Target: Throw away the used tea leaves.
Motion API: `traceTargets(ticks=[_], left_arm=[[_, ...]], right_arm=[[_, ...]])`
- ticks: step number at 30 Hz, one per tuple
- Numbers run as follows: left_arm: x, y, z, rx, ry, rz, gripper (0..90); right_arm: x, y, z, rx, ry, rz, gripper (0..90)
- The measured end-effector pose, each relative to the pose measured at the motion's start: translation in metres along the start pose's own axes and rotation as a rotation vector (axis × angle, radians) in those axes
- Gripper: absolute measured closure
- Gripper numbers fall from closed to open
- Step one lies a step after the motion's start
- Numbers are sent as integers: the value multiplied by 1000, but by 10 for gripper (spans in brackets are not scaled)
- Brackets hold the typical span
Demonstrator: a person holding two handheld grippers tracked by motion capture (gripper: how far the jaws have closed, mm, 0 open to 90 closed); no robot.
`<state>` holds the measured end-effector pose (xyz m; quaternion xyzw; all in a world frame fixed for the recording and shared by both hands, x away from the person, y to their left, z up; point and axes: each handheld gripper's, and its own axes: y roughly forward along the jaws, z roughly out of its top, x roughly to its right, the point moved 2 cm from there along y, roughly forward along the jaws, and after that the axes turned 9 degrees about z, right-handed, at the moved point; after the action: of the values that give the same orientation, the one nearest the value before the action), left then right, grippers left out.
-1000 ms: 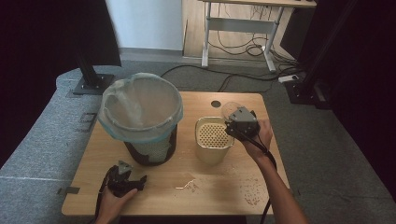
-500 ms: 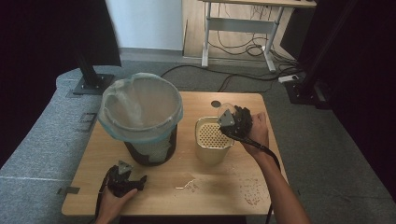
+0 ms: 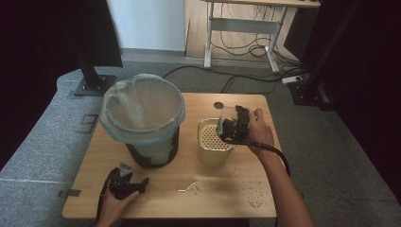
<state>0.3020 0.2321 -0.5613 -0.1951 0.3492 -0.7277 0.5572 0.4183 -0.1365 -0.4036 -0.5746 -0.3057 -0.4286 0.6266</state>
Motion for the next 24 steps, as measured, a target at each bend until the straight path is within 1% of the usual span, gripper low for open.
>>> traceTargets(ticks=[1, 2, 3, 4, 6, 7, 8, 9, 12, 13, 14, 15, 16, 17, 18, 19, 20, 21, 22, 23, 24], left_arm=[[0, 0, 0, 0, 0, 0, 116], [0, 0, 0, 0, 0, 0, 115], [0, 0, 0, 0, 0, 0, 115], [0, 0, 0, 0, 0, 0, 116], [0, 0, 0, 0, 0, 0, 116], [0, 0, 0, 0, 0, 0, 116], [0, 0, 0, 0, 0, 0, 116], [0, 0, 0, 0, 0, 0, 116], [0, 0, 0, -1, 0, 0, 114], [0, 0, 0, -1, 0, 0, 114], [0, 0, 0, -1, 0, 1, 114], [0, 0, 0, -1, 0, 1, 114], [0, 0, 0, -1, 0, 1, 114], [0, 0, 0, -1, 0, 1, 114], [0, 1, 1, -1, -1, 1, 114], [0, 1, 1, -1, -1, 1, 114], [0, 1, 1, -1, -1, 1, 114], [0, 1, 1, -1, -1, 1, 114], [0, 1, 1, -1, 0, 1, 114], [0, 1, 1, -1, 0, 1, 113], [0, 1, 1, -1, 0, 1, 114]], right_arm=[[-1, 1, 1, -8, -22, -3, 404], [-4, 2, 3, -17, -61, -18, 404], [-4, 2, 3, -17, -61, -18, 404], [-6, 2, 5, -27, -91, -26, 404], [-7, 3, 6, -28, -95, -28, 404], [-8, 3, 7, -34, -112, -33, 404], [-8, 4, 9, -42, -141, -44, 404], [-9, 4, 10, -48, -157, -51, 404], [-9, 4, 12, -58, -183, -57, 403], [-9, 4, 12, -58, -183, -57, 403], [-10, 3, 15, -61, -210, -70, 403], [-10, 3, 15, -61, -210, -70, 403], [-9, 2, 19, -64, -237, -85, 403], [-9, 2, 19, -64, -237, -85, 403], [-10, 1, 22, -66, -272, -99, 404], [-10, 1, 22, -66, -272, -99, 404], [-11, 1, 24, -86, -335, -122, 404], [-11, 1, 24, -86, -335, -122, 404], [-11, 1, 25, -88, -360, -132, 406], [-11, 1, 25, -88, -360, -132, 406], [-12, -1, 26, -99, -387, -140, 406]])
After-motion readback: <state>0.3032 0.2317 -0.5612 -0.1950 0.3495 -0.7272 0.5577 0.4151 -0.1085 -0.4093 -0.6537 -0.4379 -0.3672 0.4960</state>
